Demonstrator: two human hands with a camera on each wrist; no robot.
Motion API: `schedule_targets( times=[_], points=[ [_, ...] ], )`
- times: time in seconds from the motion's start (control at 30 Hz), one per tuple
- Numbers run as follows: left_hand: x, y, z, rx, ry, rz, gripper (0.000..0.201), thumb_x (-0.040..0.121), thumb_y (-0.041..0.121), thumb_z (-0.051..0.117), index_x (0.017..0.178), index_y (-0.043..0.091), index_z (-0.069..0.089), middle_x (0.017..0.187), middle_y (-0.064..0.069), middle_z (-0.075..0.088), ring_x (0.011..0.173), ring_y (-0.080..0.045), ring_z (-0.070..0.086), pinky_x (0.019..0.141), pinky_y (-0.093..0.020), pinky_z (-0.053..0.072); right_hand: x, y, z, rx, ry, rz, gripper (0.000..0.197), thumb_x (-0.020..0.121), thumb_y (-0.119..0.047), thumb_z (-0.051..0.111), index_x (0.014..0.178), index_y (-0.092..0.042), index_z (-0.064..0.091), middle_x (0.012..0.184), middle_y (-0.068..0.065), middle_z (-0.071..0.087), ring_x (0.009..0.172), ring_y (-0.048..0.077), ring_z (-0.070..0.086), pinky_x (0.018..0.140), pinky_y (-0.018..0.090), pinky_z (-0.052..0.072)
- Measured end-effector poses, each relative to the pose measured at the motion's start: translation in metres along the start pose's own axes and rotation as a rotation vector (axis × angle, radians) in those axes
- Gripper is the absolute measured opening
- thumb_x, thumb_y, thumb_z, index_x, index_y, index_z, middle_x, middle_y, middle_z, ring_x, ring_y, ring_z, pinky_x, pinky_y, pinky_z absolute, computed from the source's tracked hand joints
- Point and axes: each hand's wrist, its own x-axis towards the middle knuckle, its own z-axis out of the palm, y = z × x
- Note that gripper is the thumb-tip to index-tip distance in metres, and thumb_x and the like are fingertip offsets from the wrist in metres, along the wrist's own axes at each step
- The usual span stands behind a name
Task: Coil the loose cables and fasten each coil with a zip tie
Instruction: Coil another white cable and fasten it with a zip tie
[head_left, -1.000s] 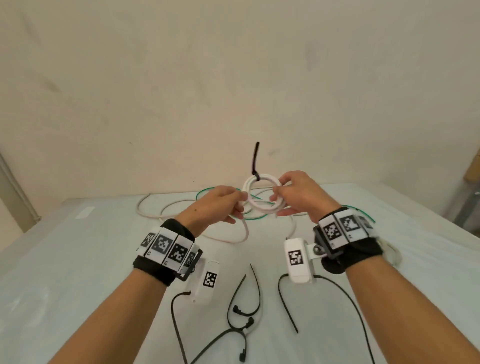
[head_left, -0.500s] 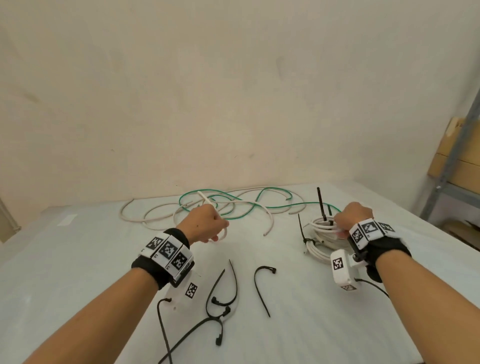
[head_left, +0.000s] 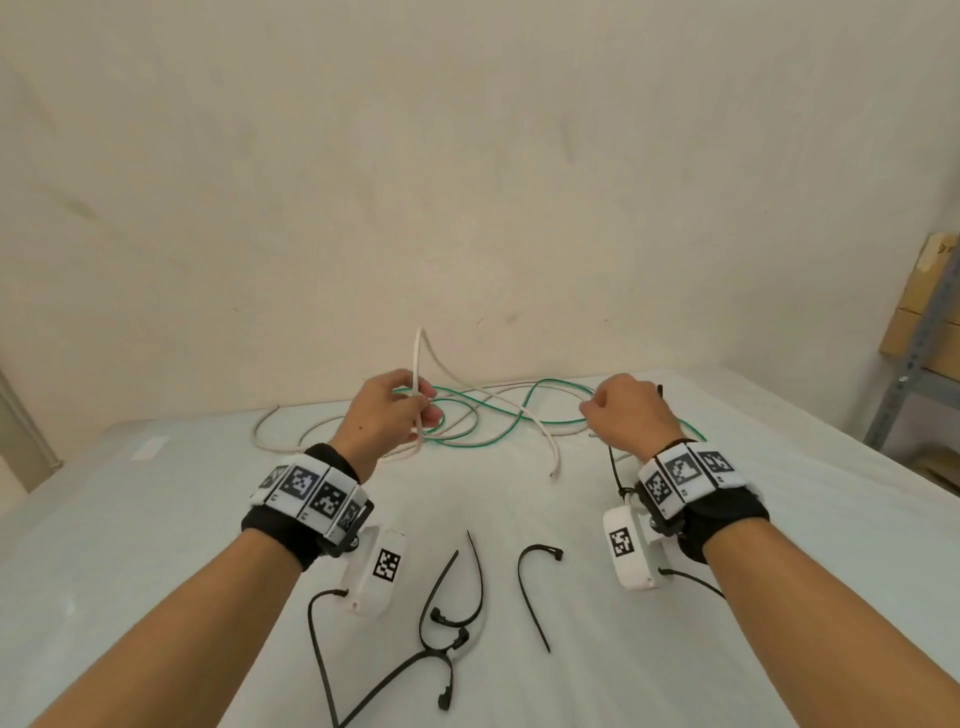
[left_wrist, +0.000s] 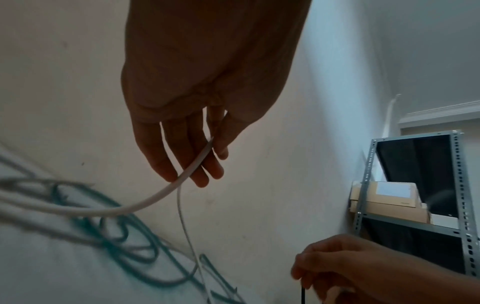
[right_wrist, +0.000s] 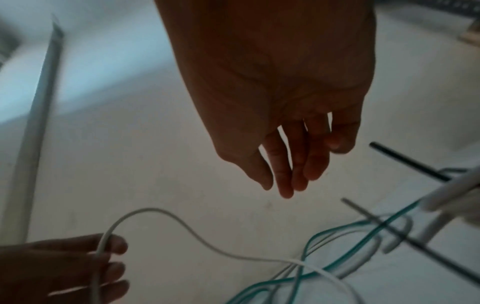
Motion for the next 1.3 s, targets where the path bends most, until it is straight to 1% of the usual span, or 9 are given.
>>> schedule_targets(
  times=[0.07,0.13,0.33,0.43,0.6,0.8,0.93,1.1,1.3],
  points=[
    [-0.002,0.012,-0.015,0.042,0.009,0.097,0.019,0.102,0.002,0.052,0.102,0.009,0.069,0.09,-0.015,0.078,0.084,-0.022,0.074,0.082,-0.04,0.056,-0.001,-0.016,0.007,0.078,-0.092,-0.084,0.021,0.095,-0.032,0.064,0.085,-0.015,0.07,0.096,0.012,0.074,0.098,0.032,0.068,0.081,0.033,0.051],
    [-0.005,0.024,-0.031,0.066,0.027,0.169,0.021,0.103,0.004,0.053,0.103,0.013,0.072,0.089,-0.013,0.078,0.086,-0.023,0.077,0.084,-0.042,0.058,-0.004,-0.029,0.014,0.082,-0.176,-0.137,0.027,0.097,-0.036,0.065,0.098,-0.009,0.072,0.098,0.01,0.075,0.097,0.029,0.068,0.086,0.033,0.053],
    [-0.019,0.052,-0.071,0.001,0.093,0.25,0.018,0.104,0.007,0.055,0.105,0.013,0.072,0.094,-0.015,0.078,0.093,-0.027,0.077,0.087,-0.045,0.06,-0.014,-0.034,0.057,-0.132,-0.509,-0.128,0.055,0.096,-0.043,0.068,0.146,-0.03,0.05,0.133,0.003,0.061,0.103,0.022,0.062,0.093,0.033,0.05],
    [-0.028,0.057,-0.085,-0.024,0.085,0.279,0.018,0.105,0.007,0.054,0.108,0.01,0.071,0.096,-0.018,0.077,0.094,-0.028,0.077,0.088,-0.046,0.062,-0.017,-0.032,0.075,-0.022,-0.539,-0.202,0.059,0.093,-0.036,0.074,0.146,-0.038,0.049,0.104,-0.005,0.059,0.092,0.018,0.058,0.087,0.03,0.051],
    [-0.037,0.059,-0.098,-0.046,0.021,0.285,0.02,0.106,0.007,0.052,0.116,0.009,0.07,0.101,-0.021,0.075,0.098,-0.03,0.076,0.091,-0.047,0.062,-0.015,-0.058,0.091,0.339,-0.492,-0.138,0.072,0.09,-0.045,0.076,0.137,-0.018,0.028,0.114,0.01,0.066,0.094,0.02,0.07,0.082,0.033,0.058],
    [-0.041,0.059,-0.109,-0.088,0.013,0.313,0.02,0.107,0.007,0.05,0.118,0.007,0.067,0.106,-0.024,0.073,0.103,-0.032,0.075,0.093,-0.048,0.061,-0.018,-0.092,0.099,0.512,-0.629,-0.079,0.057,0.094,-0.043,0.072,0.137,-0.016,0.047,0.111,0.009,0.069,0.083,0.02,0.073,0.069,0.031,0.056],
    [-0.043,0.054,-0.114,-0.18,0.014,0.304,0.019,0.108,0.008,0.049,0.116,0.008,0.065,0.105,-0.021,0.074,0.105,-0.032,0.074,0.092,-0.045,0.06,-0.03,-0.109,0.103,0.71,-0.73,0.059,0.042,0.101,-0.045,0.062,0.116,-0.007,0.057,0.103,0.016,0.074,0.083,0.028,0.074,0.072,0.035,0.06],
    [-0.043,0.041,-0.124,-0.169,0.102,0.224,0.02,0.107,0.005,0.048,0.108,0.01,0.067,0.093,-0.013,0.074,0.092,-0.025,0.076,0.081,-0.038,0.063,-0.025,-0.117,0.11,0.983,-0.454,0.055,0.029,0.11,-0.024,0.044,0.095,-0.006,0.061,0.072,0.011,0.07,0.057,0.019,0.062,0.051,0.024,0.048],
    [-0.028,0.006,-0.155,0.087,0.273,-0.064,0.025,0.098,-0.001,0.045,0.1,0.007,0.069,0.087,-0.011,0.076,0.082,-0.023,0.075,0.088,-0.047,0.061,-0.021,-0.118,0.088,1.204,-0.274,0.017,0.032,0.112,-0.023,0.039,0.089,-0.01,0.056,0.055,0.003,0.051,0.052,0.018,0.044,0.052,0.028,0.037]
  ],
)
